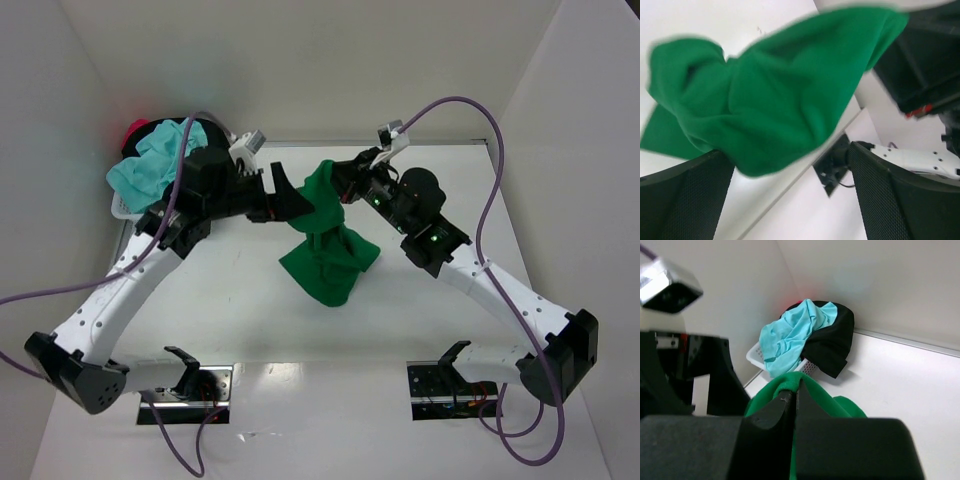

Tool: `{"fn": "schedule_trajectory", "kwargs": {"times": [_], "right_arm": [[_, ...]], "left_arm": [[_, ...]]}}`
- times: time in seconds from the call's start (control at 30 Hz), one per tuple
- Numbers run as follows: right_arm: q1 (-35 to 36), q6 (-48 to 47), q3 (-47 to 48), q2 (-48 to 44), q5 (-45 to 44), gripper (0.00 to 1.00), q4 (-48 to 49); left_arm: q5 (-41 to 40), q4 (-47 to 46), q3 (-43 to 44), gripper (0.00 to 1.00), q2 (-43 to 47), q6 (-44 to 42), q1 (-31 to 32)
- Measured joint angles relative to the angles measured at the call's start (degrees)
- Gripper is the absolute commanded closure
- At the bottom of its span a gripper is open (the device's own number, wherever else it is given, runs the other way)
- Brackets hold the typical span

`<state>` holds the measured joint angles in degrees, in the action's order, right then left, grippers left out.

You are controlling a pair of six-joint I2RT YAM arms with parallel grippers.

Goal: Fold and stack the t-shirts
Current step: Flatten out the tshirt

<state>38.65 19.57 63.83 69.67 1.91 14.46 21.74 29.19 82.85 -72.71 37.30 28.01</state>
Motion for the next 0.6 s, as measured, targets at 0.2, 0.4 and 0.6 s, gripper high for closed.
{"fn": "schedule_trajectory", "kwargs": {"times": [0.2,0.4,0.6], "right_arm": [[0.20,0.04,0.11,0.07,0.00,1.00,-1.44],[0.85,0.28,1.60,1.64,0.09,1.00,-3.39],[2.73,0.72,6.99,6.12,0.15,1.00,-6.23]], "left_arm": [[-2.60,-6.08,-14.82,0.01,10.75,6.91,0.85],[-16.35,-7.89,-19.32,0.01,24.98,6.49,2.14],[-18.49,-10.58,-20.33,0.01,28.35,4.59,2.14]]}}
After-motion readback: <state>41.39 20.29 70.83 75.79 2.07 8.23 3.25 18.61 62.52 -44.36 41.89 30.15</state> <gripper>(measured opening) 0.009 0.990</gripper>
